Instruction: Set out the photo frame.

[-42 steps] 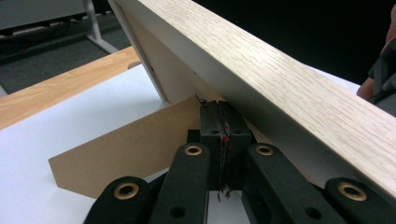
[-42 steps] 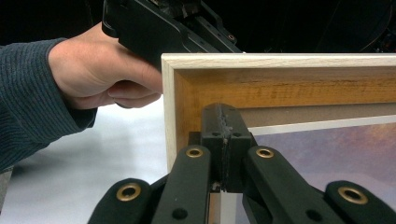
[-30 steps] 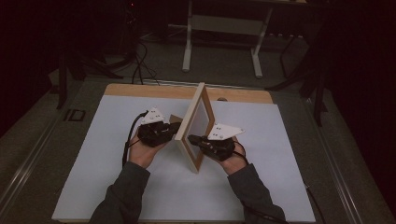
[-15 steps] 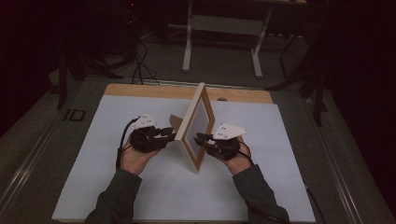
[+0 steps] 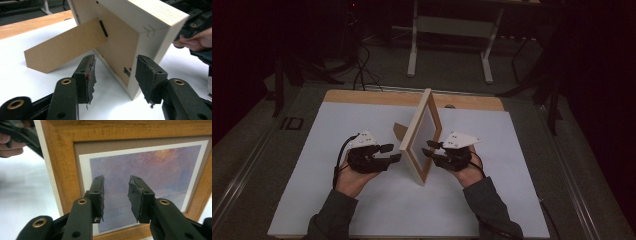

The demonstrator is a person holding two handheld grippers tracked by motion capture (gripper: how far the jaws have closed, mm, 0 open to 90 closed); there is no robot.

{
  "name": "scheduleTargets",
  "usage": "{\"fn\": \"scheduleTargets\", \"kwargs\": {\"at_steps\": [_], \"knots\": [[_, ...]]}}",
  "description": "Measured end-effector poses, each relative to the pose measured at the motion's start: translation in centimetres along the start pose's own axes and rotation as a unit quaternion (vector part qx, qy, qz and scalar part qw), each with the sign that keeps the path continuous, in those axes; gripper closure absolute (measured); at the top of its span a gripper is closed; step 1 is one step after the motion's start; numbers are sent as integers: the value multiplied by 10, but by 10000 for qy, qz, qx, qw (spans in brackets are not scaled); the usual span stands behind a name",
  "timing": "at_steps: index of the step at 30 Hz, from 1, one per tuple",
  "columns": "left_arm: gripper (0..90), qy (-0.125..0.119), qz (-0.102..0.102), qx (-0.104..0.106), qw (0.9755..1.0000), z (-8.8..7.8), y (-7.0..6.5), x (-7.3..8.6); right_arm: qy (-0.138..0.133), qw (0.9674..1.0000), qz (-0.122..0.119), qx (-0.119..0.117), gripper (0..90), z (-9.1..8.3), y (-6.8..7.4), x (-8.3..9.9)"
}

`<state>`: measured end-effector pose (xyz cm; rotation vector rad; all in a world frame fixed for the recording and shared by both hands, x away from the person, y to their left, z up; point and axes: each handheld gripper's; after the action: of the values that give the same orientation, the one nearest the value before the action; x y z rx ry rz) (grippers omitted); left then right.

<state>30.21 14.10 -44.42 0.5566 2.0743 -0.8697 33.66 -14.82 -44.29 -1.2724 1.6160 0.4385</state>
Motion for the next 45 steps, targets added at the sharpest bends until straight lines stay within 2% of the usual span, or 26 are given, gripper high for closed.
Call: {"fn": "scheduleTargets", "kwargs": {"at_steps": [6, 8, 14, 21, 25, 29, 30, 34, 37, 42, 45], "knots": [[460, 75, 136, -48, 9999, 1, -8, 5, -11, 10000, 27, -9, 603, 0, -1, 1], [438, 87, 152, 23, 9998, 1, -10, 6, -14, 10000, 33, -16, 594, 0, -1, 1], [397, 56, 238, 27, 9997, 5, -20, 5, -8, 10000, 50, -13, 588, 1, -1, 2], [287, -269, 67, -69, 9996, 17, -29, -1, 8, 10000, 66, -24, 586, 0, 0, 4], [280, -312, 109, -202, 9993, 22, -34, -5, 8, 10000, 67, 4, 585, -2, -2, 5], [315, -365, 106, -231, 9990, 24, -37, -6, -2, 9999, 110, 39, 585, -3, -3, 6], [344, -450, 42, -269, 9986, 27, -40, -8, 6, 9999, 113, 40, 585, -4, -4, 7], [441, -464, -49, -443, 9979, 32, -43, -10, 2, 9999, 131, 49, 584, -5, -4, 7], [517, -502, -116, -488, 9975, 33, -44, -10, -20, 9999, 143, 58, 582, -6, -5, 8], [549, -527, -154, -517, 9972, 33, -44, -10, -6, 9999, 146, 60, 581, -7, -6, 9], [563, -500, -134, -631, 9967, 32, -46, -11, 4, 9998, 168, 75, 582, -8, -6, 10]]}}
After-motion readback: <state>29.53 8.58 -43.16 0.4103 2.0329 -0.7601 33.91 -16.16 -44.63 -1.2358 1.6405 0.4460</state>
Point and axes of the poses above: each handheld gripper's, and its own axes: z roughly forward along the jaws, x roughly out of its underside, y roughly to its left, and after that the axes turned 14 degrees about -z, right-handed
